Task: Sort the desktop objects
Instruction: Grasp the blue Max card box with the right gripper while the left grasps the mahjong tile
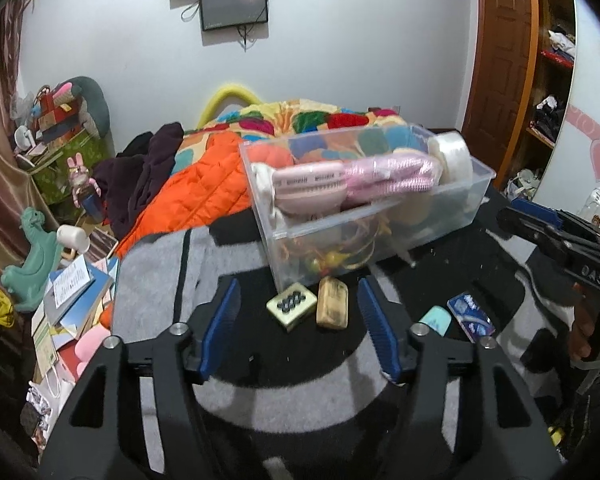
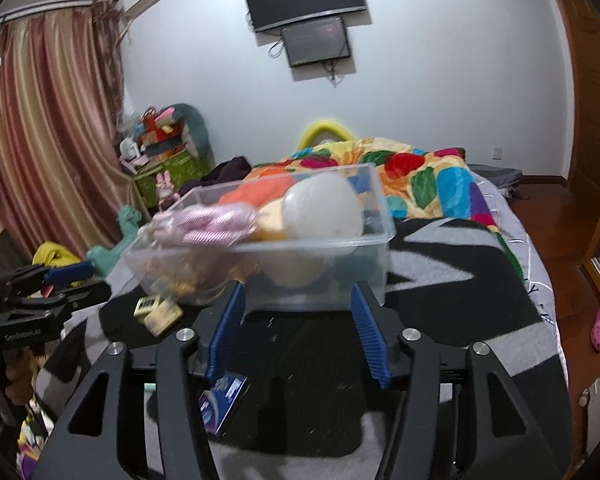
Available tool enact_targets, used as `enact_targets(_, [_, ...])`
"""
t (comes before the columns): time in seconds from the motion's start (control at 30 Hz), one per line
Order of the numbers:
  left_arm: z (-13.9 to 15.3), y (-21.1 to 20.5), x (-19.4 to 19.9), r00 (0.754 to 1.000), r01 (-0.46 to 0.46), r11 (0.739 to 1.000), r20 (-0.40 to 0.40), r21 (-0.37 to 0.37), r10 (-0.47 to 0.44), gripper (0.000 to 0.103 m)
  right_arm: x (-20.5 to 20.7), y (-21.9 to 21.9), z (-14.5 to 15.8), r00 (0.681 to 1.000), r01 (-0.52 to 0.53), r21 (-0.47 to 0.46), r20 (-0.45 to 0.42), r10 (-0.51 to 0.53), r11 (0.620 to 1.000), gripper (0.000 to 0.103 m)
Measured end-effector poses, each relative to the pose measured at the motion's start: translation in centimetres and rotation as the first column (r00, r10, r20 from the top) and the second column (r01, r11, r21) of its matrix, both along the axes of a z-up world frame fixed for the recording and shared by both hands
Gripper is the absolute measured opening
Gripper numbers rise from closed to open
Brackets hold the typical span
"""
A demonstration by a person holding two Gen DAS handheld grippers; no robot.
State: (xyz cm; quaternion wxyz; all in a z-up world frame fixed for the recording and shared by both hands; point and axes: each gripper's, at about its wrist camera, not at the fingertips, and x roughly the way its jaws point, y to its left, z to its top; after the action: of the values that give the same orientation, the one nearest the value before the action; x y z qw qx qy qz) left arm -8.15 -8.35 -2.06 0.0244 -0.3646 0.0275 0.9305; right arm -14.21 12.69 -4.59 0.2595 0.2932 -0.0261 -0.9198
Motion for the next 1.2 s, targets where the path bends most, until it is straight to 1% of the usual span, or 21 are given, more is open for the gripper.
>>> enact_targets(0.07, [-0.7, 0.0, 0.0, 1.000, -0.003, 1.000, 0.020, -0.003, 0.003, 0.065, 0.4, -0.5, -0.6, 1.000, -0.027, 0.015, 0.011, 0.027, 1.000, 0.057])
enact_targets(0.1, [-1.2, 0.0, -0.1, 0.999, -0.006, 1.000, 0.034, -0.002, 0.006, 0.070, 0.6, -0.6, -0.8, 0.999, -0.036, 0.023, 0.017, 0.036, 0.999, 0.057])
enact_targets(0.17, [-2.3, -0.3, -0.2, 0.997, -0.016, 1.000, 0.071, 0.005, 0.016, 0.077, 1.0, -0.8, -1.4, 0.997, -0.069, 0.021, 0.040, 0.068, 0.997, 0.059])
enact_targets(0.23, [-3.4, -0.6, -0.4, 0.994, -0.026, 1.000, 0.108, 0.009, 0.025, 0.077, 1.6, -0.8, -2.1, 0.993, -0.097, 0.011, 0.062, 0.097, 0.995, 0.063])
enact_targets(0.3, [-4.3, -1.0, -0.5, 0.990, -0.042, 0.999, 0.132, 0.013, 0.040, 0.077, 2.3, -0.9, -2.6, 0.992, -0.111, 0.024, 0.066, 0.110, 0.993, 0.067])
enact_targets(0.4, [-4.7, -1.7, -0.9, 0.986, -0.064, 0.998, 0.154, 0.021, 0.060, 0.077, 3.1, -1.6, -3.0, 0.987, -0.155, 0.065, 0.058, 0.152, 0.986, 0.068])
enact_targets(0.47, [-4.6, -2.1, -1.2, 0.985, -0.096, 0.995, 0.145, -0.001, 0.096, 0.077, 3.6, -2.0, -3.3, 0.981, -0.188, 0.085, 0.060, 0.183, 0.979, 0.068])
enact_targets(0.53, [-4.4, -2.6, -1.7, 0.983, -0.105, 0.995, 0.153, 0.002, 0.103, 0.077, 3.9, -2.6, -3.7, 0.978, -0.205, 0.098, 0.066, 0.200, 0.974, 0.068])
enact_targets(0.6, [-4.6, -2.8, -2.3, 0.980, -0.098, 0.995, 0.175, 0.005, 0.096, 0.077, 4.0, -3.2, -4.0, 0.973, -0.227, 0.110, 0.077, 0.219, 0.968, 0.068])
enact_targets(0.7, [-5.2, -2.3, -3.3, 0.976, -0.080, 0.996, 0.200, -0.046, 0.087, 0.075, 4.5, -4.0, -4.6, 0.967, -0.252, 0.143, 0.082, 0.242, 0.957, 0.068])
enact_targets(0.77, [-5.7, -1.9, -3.8, 0.974, -0.064, 0.996, 0.211, -0.062, 0.076, 0.073, 4.7, -4.3, -5.0, 0.961, -0.272, 0.147, 0.090, 0.261, 0.951, 0.068])
enact_targets(0.87, [-6.2, -1.1, -4.5, 0.976, -0.040, 0.996, 0.209, -0.080, 0.056, 0.072, 4.7, -4.3, -5.3, 0.962, -0.268, 0.141, 0.089, 0.258, 0.953, 0.068])
enact_targets(0.93, [-6.1, -0.7, -4.8, 0.978, -0.029, 0.996, 0.206, -0.080, 0.045, 0.070, 4.6, -4.3, -5.4, 0.962, -0.267, 0.141, 0.088, 0.257, 0.953, 0.068])
enact_targets(0.97, [-6.1, -0.5, -4.9, 0.978, -0.021, 0.997, 0.206, -0.077, 0.036, 0.067, 4.6, -4.3, -5.4, 0.963, -0.267, 0.143, 0.088, 0.256, 0.953, 0.068])
enact_targets(1.03, [-6.1, -0.1, -5.1, 0.979, -0.012, 0.996, 0.202, -0.083, 0.029, 0.063, 4.7, -4.4, -5.4, 0.966, -0.256, 0.159, 0.077, 0.247, 0.953, 0.061])
enact_targets(1.1, [-6.1, 0.2, -5.0, 0.981, -0.001, 0.996, 0.192, -0.087, 0.018, 0.057, 4.6, -4.5, -5.5, 0.971, -0.237, 0.184, 0.067, 0.229, 0.954, 0.051])
enact_targets(1.13, [-6.0, 0.3, -5.0, 0.982, 0.001, 0.997, 0.188, -0.083, 0.015, 0.056, 4.6, -4.6, -5.5, 0.974, -0.228, 0.191, 0.062, 0.220, 0.955, 0.050])
enact_targets(1.2, [-6.0, 0.2, -5.0, 0.984, -0.017, 0.997, 0.178, -0.081, 0.031, 0.055, 4.5, -4.4, -5.5, 0.976, -0.216, 0.194, 0.058, 0.209, 0.957, 0.041])
